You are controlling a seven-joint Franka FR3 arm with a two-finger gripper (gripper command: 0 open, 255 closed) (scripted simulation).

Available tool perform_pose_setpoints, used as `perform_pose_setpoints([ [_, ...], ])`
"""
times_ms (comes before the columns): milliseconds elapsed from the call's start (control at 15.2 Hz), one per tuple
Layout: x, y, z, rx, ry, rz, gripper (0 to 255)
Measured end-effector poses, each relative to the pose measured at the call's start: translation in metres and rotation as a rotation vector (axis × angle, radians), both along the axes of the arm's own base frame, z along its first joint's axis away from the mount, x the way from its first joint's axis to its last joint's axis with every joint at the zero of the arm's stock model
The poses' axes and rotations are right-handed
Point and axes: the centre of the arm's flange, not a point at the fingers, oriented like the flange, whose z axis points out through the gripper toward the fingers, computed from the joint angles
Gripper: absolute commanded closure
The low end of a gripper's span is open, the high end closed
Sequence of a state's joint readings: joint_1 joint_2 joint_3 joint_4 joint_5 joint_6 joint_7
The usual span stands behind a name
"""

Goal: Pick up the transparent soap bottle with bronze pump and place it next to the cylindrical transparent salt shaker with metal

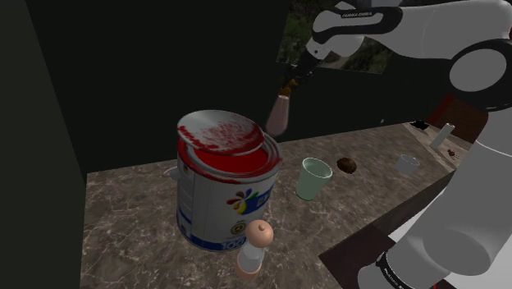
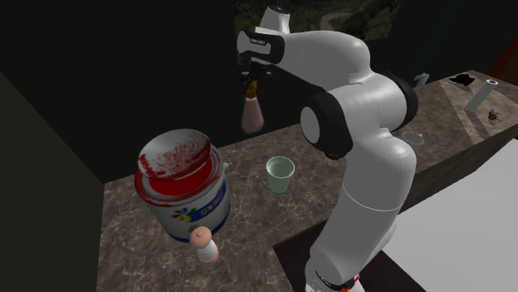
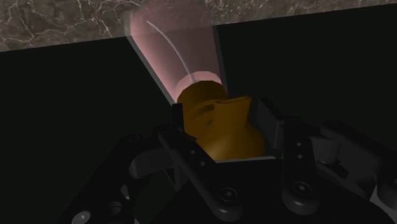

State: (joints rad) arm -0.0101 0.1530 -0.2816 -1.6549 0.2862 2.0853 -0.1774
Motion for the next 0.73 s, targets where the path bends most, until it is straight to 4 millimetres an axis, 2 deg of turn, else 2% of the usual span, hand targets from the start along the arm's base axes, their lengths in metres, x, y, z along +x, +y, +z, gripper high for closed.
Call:
perform_pose_setpoints([
  [726, 0.001, 0.001, 0.058, 0.0, 0.0, 0.0, 255],
])
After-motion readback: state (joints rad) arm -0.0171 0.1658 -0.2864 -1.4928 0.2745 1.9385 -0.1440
